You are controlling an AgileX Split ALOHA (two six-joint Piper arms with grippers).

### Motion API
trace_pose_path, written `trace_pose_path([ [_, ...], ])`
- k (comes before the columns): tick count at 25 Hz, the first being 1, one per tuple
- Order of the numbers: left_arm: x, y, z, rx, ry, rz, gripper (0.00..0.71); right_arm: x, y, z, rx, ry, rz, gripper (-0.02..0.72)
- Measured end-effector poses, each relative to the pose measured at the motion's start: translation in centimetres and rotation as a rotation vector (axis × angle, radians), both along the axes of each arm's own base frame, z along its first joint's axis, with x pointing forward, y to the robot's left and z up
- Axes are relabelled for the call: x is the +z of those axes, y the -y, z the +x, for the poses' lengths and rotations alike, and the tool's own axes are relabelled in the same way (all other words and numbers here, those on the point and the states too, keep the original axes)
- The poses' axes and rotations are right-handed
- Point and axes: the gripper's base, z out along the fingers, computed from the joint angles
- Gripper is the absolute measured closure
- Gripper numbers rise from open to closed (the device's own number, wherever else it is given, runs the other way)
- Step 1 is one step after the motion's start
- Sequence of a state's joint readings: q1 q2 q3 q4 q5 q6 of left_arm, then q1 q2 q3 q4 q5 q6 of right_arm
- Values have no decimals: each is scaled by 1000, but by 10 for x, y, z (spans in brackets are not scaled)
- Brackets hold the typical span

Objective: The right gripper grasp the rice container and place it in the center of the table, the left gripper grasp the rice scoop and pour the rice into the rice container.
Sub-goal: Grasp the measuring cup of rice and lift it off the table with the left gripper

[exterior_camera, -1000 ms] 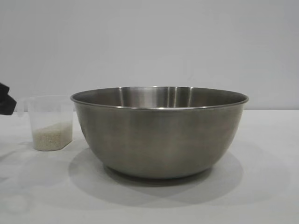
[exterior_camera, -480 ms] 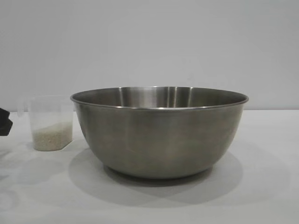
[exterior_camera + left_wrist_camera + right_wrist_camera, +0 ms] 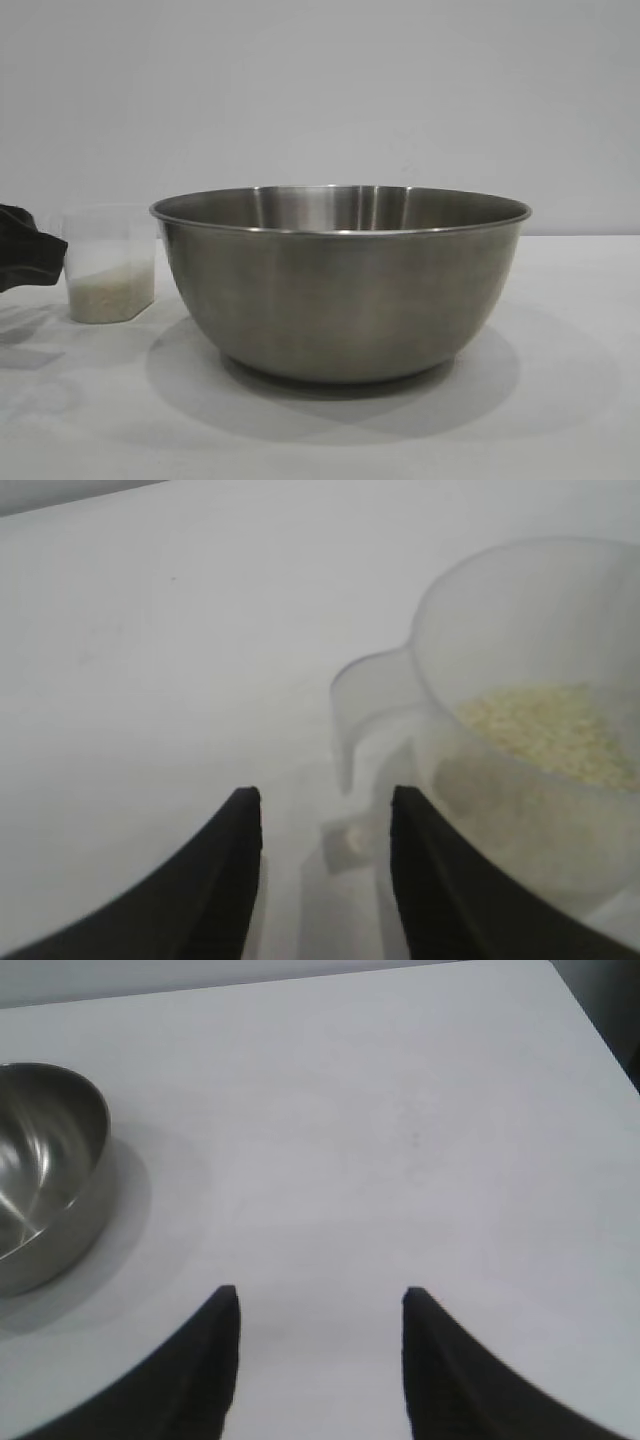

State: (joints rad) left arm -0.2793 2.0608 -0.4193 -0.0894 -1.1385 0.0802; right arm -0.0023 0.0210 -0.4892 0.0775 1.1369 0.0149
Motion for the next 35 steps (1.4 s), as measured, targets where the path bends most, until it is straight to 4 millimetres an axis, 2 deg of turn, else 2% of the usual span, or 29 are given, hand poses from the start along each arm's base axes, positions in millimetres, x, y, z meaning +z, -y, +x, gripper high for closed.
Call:
trace_pose_path([
  [4,-4,1,5,2,0,0,446,0,0,0,0,0,0,349],
  [15,3,7,27,15,69,-21,446,0,0,0,0,0,0,349],
  [18,4,9,30,-4,78,-22,613,0,0,0,0,0,0,349],
  [21,5,10,31,-11,85,-24,710,0,0,0,0,0,0,349],
  [25,8,12,32,-32,95,-25,710,0,0,0,0,0,0,349],
  [27,19,14,32,-63,128,-13,710,0,0,0,0,0,0,349],
  [29,39,19,34,-127,205,30,710,0,0,0,0,0,0,349],
  [32,82,30,42,-251,398,136,710,0,0,0,0,0,0,349],
  [35,121,43,47,-397,611,318,710,0,0,0,0,0,0,349],
])
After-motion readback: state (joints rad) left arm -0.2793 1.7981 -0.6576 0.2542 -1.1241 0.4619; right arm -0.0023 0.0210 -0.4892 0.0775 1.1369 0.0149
